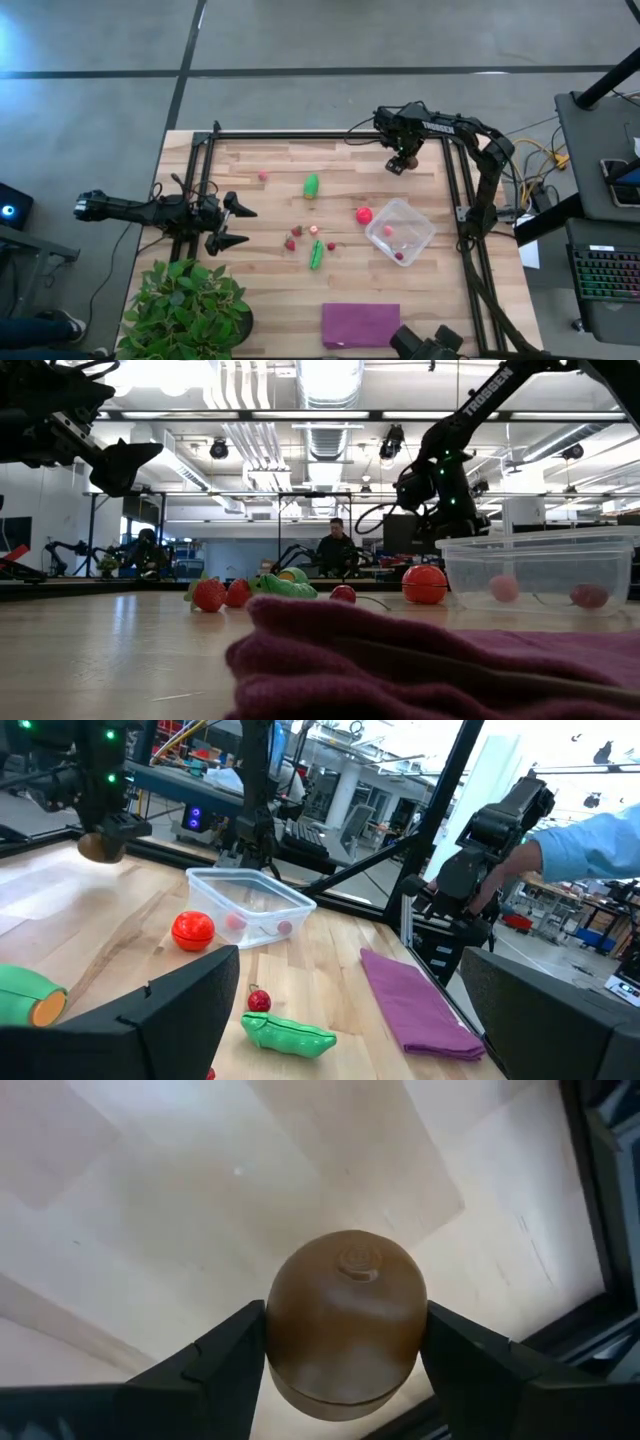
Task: Pick and placing Produce into tupperware
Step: Put the brown kiwi into the transparent bin
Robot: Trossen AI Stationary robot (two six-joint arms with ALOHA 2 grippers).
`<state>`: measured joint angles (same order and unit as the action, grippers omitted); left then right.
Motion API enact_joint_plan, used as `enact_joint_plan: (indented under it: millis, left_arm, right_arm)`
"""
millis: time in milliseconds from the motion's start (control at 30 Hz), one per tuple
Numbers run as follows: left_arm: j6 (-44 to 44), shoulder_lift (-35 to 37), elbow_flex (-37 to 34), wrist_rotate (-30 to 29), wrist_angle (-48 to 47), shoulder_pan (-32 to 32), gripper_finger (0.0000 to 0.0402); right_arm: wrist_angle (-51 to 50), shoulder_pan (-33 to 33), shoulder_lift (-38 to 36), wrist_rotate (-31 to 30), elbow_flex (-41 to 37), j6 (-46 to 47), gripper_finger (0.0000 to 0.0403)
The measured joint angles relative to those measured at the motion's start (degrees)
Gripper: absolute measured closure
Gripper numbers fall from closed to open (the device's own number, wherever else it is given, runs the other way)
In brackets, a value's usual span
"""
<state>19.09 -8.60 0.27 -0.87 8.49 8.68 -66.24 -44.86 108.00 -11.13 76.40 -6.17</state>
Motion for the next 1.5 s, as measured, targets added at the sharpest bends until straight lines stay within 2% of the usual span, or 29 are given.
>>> enact_joint_plan:
  millis: [200, 467, 767, 933, 1100, 1300, 1500]
  left_arm:
    - [-0.02, 0.00, 0.00, 0.00, -0.02, 0.01, 0.0035]
    - [-0.02, 0.00, 0.00, 0.00, -0.02, -0.01, 0.0035]
    - [-0.01, -0.01, 0.01, 0.01, -0.02, -0.01, 0.0035]
    - [-0.02, 0.00, 0.00, -0.01, -0.02, 0.01, 0.0035]
    - [-0.02, 0.00, 0.01, -0.01, 0.00, 0.00, 0.0035]
    - [0.00, 0.00, 0.00, 0.00, -0.01, 0.01, 0.0035]
    - [0.00, -0.11, 0.00, -0.01, -0.01, 0.00, 0.0035]
  right_arm:
    - [-1.73, 0.14, -0.08, 0.81, -0.09, 2.36, 0.0156]
    - [-4.94, 1.17, -1.53, 1.43, 0.17, 5.54, 0.0175]
    - [-8.18, 4.42, -10.07, 9.35, 0.17, 13.89, 0.0164]
    - [-11.66, 10.74, -17.19, 13.61, 0.20, 21.67, 0.0166]
    - [-14.08, 20.42, -21.74, 16.07, -0.25, 33.39, 0.0161]
    - [-13.74, 32.85, -22.57, 17.05, -1.15, 45.76, 0.0163]
    - [-12.91, 40.92, -20.64, 18.18, -4.11, 54.29, 0.0153]
